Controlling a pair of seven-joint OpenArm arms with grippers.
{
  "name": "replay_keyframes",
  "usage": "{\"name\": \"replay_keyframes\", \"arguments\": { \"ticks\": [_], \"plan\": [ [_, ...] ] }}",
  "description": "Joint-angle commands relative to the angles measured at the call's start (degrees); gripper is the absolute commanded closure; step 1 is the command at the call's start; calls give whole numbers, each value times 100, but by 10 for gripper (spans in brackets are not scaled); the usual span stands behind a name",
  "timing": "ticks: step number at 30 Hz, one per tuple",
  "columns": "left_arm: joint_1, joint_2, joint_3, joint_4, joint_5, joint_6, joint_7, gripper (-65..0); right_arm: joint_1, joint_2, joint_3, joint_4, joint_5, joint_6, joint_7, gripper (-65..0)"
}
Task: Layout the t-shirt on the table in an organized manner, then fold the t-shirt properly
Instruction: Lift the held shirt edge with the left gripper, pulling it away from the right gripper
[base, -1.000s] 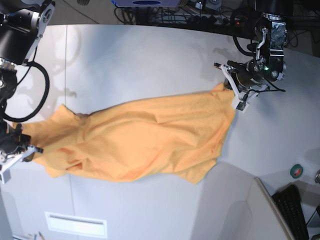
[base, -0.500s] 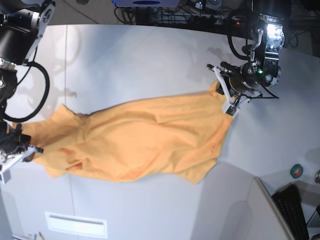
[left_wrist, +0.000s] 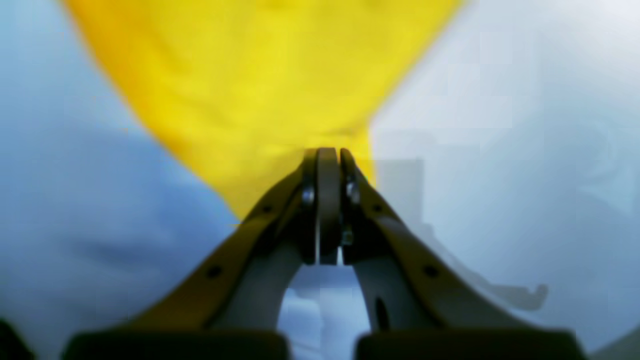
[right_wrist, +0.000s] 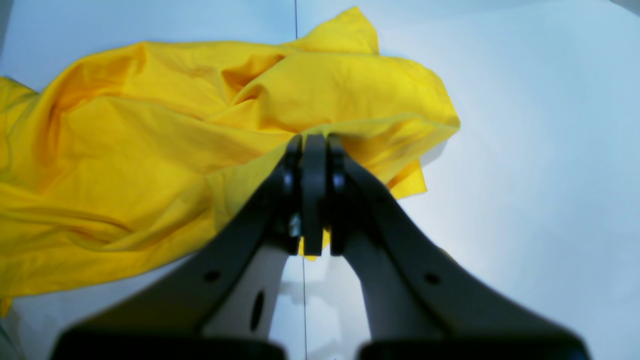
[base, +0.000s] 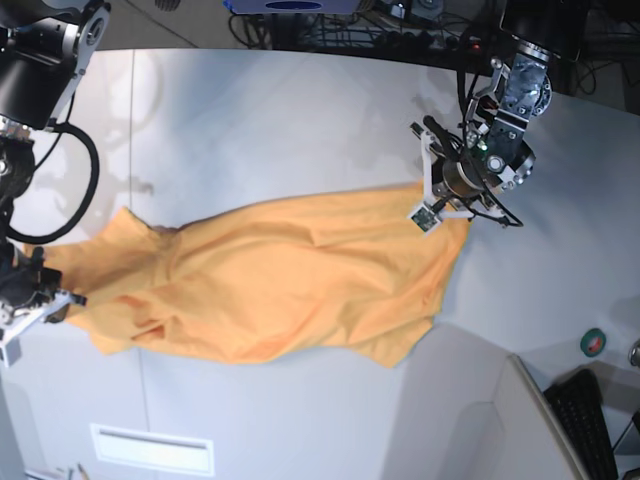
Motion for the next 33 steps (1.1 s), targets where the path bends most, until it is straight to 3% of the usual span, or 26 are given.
{"name": "replay_keyframes", "arguments": {
  "ticks": [1, 27, 33],
  "plan": [
    [-62, -38, -5, 97, -22, -19, -40, 0, 118, 83, 37, 84, 68, -15, 117, 0],
    [-97, -214, 355, -263, -48, -19, -40, 0, 118, 83, 46, 84, 68, -15, 117, 0],
    [263, -223, 355, -193, -66, -19, -40, 0, 92, 92, 55, 84, 68, -15, 117, 0]
  ]
}}
